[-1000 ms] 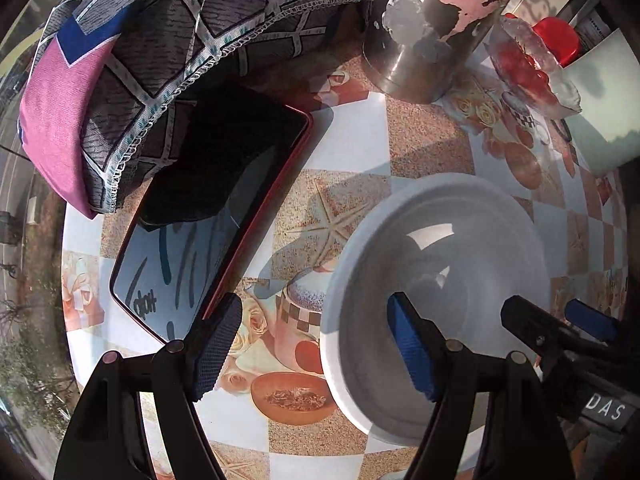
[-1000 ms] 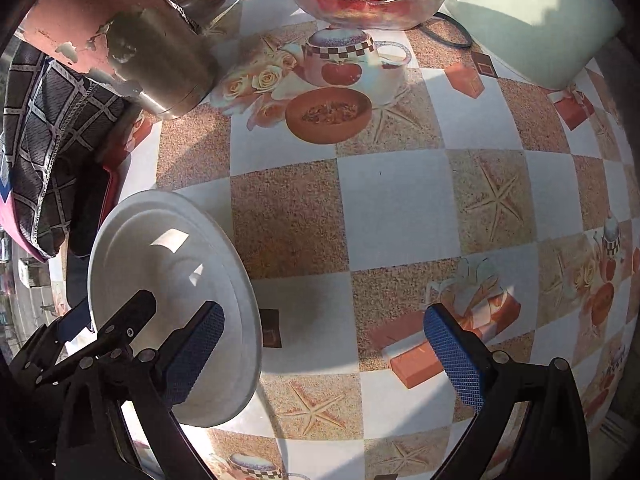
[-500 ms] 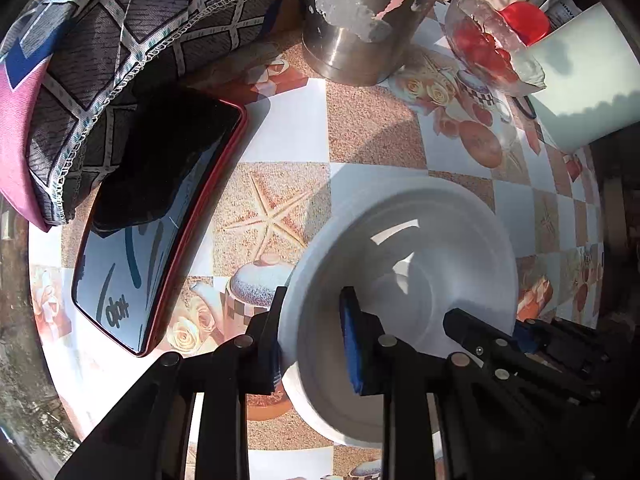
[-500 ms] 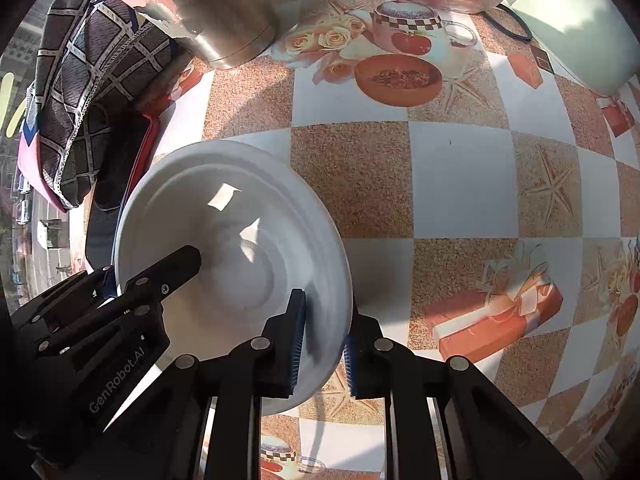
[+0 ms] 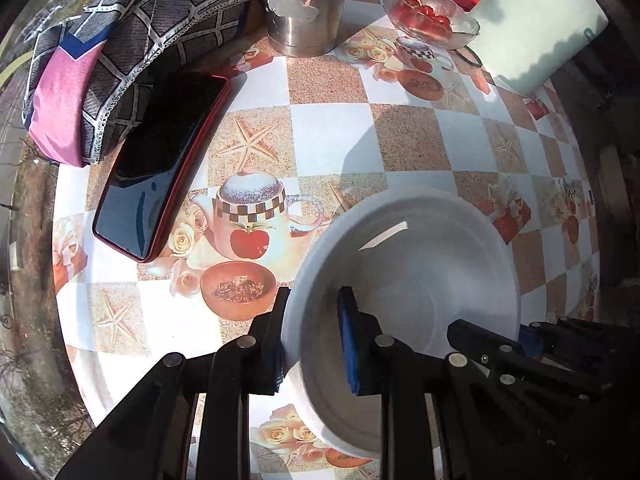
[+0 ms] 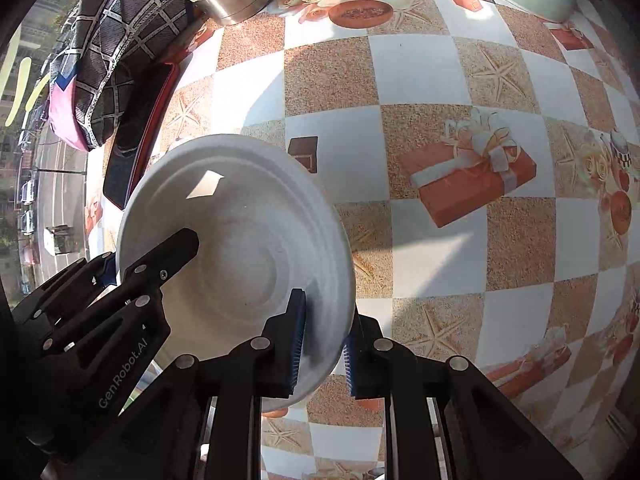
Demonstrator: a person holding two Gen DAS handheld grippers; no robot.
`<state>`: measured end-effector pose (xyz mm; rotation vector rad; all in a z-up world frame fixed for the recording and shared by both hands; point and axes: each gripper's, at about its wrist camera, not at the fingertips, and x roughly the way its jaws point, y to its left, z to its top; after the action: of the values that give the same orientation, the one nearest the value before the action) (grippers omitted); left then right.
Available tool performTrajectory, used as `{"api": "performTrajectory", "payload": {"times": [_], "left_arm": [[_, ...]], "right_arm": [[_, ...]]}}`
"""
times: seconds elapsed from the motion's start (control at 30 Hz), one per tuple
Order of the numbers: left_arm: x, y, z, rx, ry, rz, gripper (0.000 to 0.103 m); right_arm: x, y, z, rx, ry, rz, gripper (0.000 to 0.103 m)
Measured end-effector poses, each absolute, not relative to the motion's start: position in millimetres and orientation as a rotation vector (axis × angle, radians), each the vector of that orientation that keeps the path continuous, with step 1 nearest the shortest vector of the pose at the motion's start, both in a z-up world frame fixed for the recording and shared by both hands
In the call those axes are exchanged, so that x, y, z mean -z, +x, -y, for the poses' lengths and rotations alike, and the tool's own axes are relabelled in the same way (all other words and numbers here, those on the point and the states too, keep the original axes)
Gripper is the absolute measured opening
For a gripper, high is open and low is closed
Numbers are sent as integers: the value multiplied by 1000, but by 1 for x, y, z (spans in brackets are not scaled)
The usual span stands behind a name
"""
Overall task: Organize plates and bowls
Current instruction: 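Lift the white bowl with both tools and carry it over the stacked bowls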
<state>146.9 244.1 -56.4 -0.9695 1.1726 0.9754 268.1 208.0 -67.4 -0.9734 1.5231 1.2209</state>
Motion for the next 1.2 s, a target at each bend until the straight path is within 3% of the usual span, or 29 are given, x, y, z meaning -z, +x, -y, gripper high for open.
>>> {"api": "performTrajectory", "payload": {"times": [0.47, 1.2], "left_arm": [[63, 136, -172, -907, -950, -1271, 25], [2, 148, -112, -855, -870, -1206, 25]], "right_arm": [[79, 245, -143, -1164, -1021, -1602, 19], [4, 295, -85, -1190, -907, -1551, 19]]}}
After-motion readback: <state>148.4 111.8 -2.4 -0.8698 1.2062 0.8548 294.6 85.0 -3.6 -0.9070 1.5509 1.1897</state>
